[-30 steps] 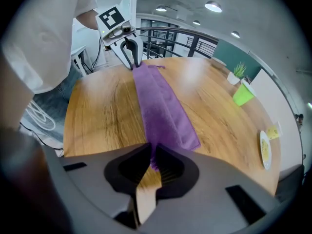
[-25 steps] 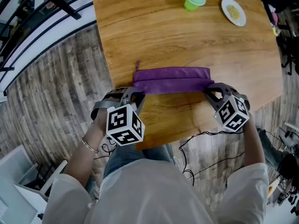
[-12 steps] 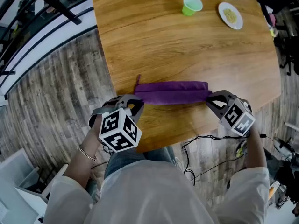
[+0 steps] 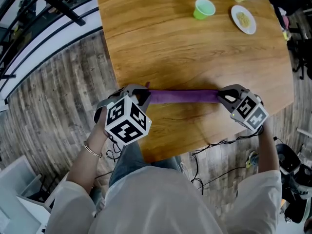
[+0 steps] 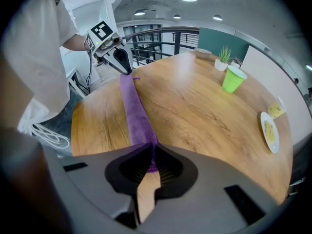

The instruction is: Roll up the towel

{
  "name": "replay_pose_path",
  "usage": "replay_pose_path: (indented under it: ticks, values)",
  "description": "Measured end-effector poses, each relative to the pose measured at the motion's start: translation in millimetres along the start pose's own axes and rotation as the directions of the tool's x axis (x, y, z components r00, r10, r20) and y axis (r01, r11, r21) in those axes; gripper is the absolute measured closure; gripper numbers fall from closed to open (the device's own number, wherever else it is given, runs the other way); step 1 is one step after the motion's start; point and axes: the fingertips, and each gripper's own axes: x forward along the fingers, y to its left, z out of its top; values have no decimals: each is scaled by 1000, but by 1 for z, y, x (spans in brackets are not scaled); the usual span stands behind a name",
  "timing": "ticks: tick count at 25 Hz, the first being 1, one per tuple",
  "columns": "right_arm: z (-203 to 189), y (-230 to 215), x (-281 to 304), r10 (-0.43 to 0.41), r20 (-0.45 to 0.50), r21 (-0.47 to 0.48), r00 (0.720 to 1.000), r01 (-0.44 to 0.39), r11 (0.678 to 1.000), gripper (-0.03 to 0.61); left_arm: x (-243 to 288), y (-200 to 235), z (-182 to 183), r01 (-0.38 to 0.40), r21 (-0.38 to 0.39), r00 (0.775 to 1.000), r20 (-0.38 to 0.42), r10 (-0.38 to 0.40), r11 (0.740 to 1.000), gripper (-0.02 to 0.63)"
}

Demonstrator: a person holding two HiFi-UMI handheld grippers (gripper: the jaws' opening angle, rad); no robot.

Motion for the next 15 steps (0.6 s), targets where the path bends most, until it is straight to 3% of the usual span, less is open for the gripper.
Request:
replay_pose_path:
  ticks: [9, 15]
  values:
    - [-1, -16, 20, -69, -10, 24, 998, 69, 997, 546, 13, 13, -6, -48, -7, 999, -26, 48, 999, 575]
    - [-1, -20, 19, -113, 40, 106, 993, 109, 988, 535, 13, 15, -8, -58, -38, 998, -8, 58, 998, 555]
